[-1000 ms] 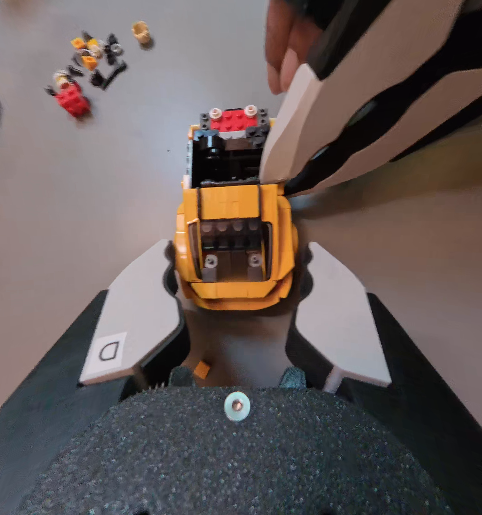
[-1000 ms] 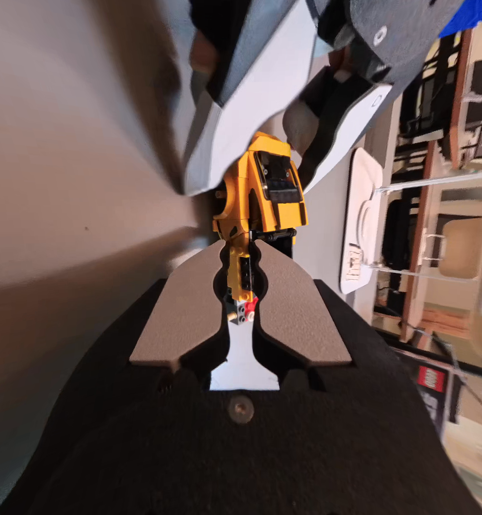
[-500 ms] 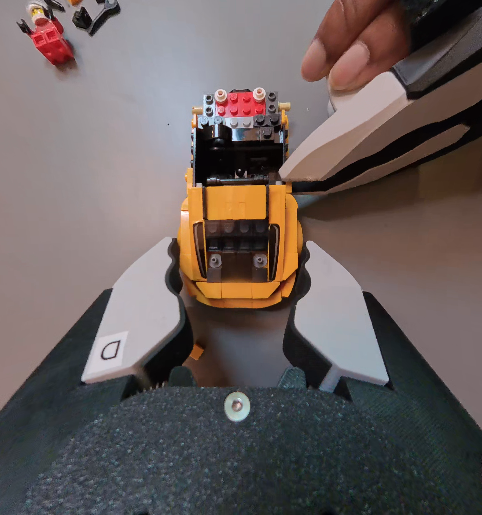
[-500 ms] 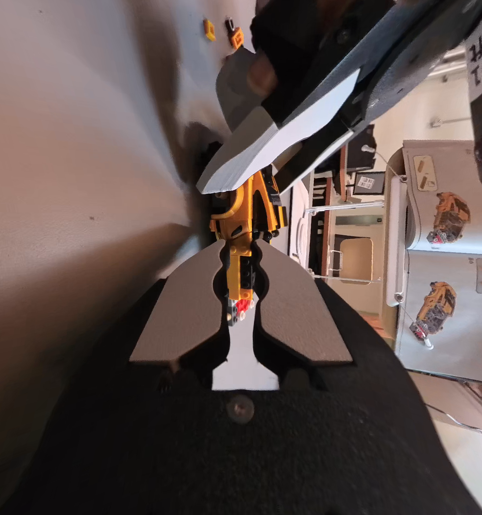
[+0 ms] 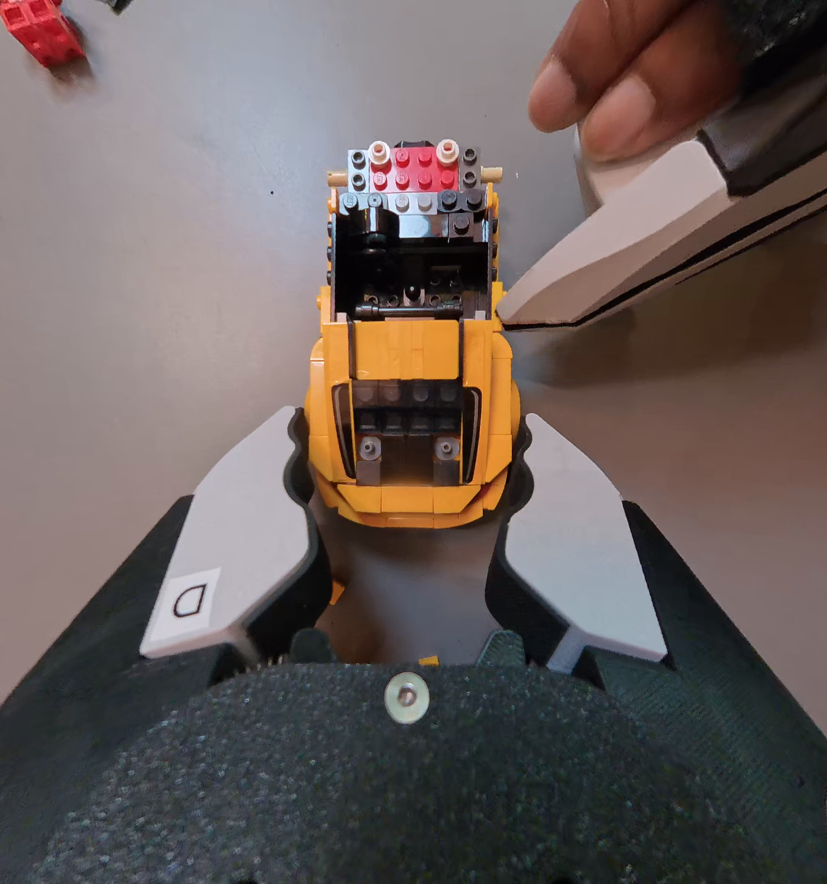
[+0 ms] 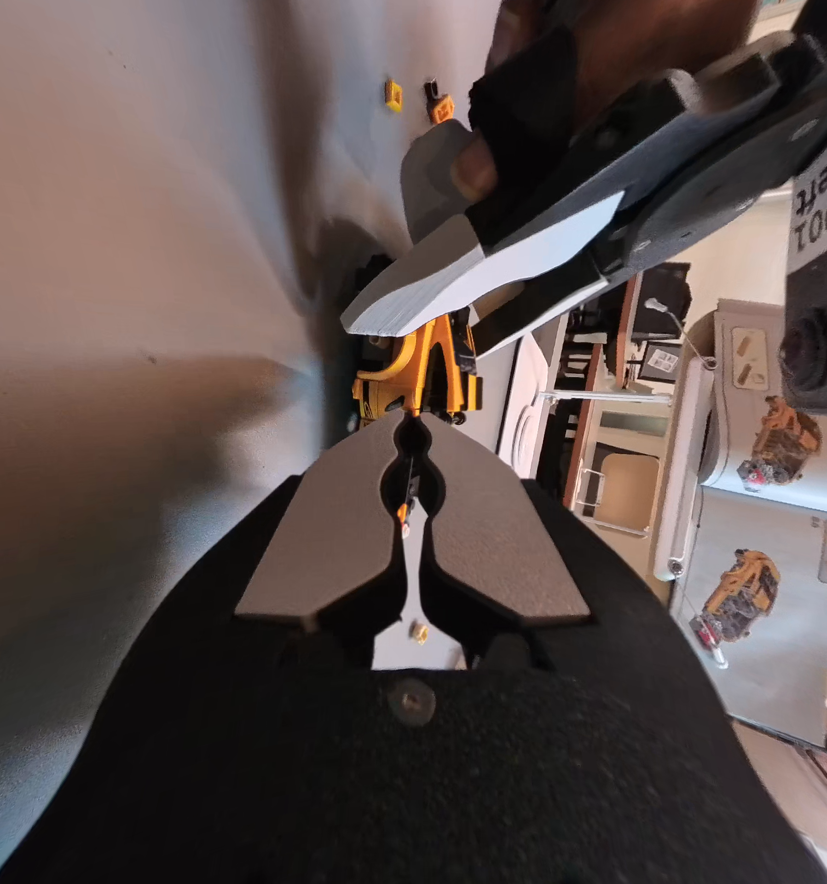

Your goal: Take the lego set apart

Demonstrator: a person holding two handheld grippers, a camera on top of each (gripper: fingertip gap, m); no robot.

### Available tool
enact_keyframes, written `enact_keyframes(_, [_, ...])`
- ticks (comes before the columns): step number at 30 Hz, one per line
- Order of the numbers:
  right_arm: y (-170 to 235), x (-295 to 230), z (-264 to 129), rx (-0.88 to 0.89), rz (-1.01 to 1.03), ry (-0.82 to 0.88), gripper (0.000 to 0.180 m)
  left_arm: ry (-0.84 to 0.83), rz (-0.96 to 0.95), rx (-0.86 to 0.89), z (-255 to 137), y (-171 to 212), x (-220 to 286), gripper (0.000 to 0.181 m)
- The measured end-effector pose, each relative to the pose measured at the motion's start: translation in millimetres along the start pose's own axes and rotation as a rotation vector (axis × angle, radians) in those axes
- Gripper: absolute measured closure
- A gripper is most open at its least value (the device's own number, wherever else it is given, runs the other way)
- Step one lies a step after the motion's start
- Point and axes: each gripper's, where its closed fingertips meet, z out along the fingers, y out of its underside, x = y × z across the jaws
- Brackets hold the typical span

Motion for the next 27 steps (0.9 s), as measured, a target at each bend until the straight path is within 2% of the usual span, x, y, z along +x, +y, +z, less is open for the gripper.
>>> enact_keyframes(3, [0.4,0.6,-0.3,0.005,0.001,0.014,0.18,0.009,-0.01,0.009,0.0,-0.4,-0.1,0.099])
enact_keyframes(6, [0.1,-0.8,-0.4,0.008,0.054,-0.04,0.18,-0.005,0.004,0.003,0.6,0.3,-0.1,0.1])
enact_keyframes(8, [-1.0,-2.7,-2.0,0.012,0.093,-0.101,0.18,-0.013,0.008,0.002,0.8,0.5,-0.3,0.1])
enact_keyframes(10, [-9.5,-23.0,-7.2,0.041,0.157,-0.268,0.18,0.008,-0.065,0.028,-0.8,-2.7,-3.6,0.099])
enact_keyframes(11, [-7.3,-32.6,-6.4,0.023,0.136,-0.273,0.18,0.021,-0.077,0.032,-2.3,-1.7,-4.9,0.099])
enact_keyframes(12, [-4.8,-28.0,-7.4,0.037,0.114,-0.196,0.18,-0.004,-0.051,0.016,-3.4,2.0,-7.1,0.099])
enact_keyframes(13, [-3.2,-19.6,-11.6,0.055,0.18,-0.163,0.18,-0.016,-0.037,0.013,-4.1,4.2,-7.2,0.099])
enact_keyframes(15, [-0.8,-9.0,-19.6,0.068,0.308,-0.17,0.18,0.01,-0.068,0.042,-4.9,3.0,-6.6,0.099])
enact_keyframes(19, [4.7,-6.4,-25.0,0.055,0.408,-0.128,0.18,0.027,-0.073,0.059,-5.7,2.0,-6.4,0.099])
enact_keyframes(21, [12.7,-13.9,-25.5,0.034,0.535,-0.165,0.168,0.039,-0.07,0.075,-6.1,1.4,-6.4,0.099])
enact_keyframes(24, [23.5,-19.6,-26.2,0.022,0.704,-0.183,0.164,0.018,-0.03,0.092,-5.2,1.2,-9.2,0.1])
enact_keyframes(27, [29.9,-12.5,-24.2,-0.001,0.769,-0.135,0.162,0.024,-0.039,0.087,-5.1,0.3,-9.3,0.1])
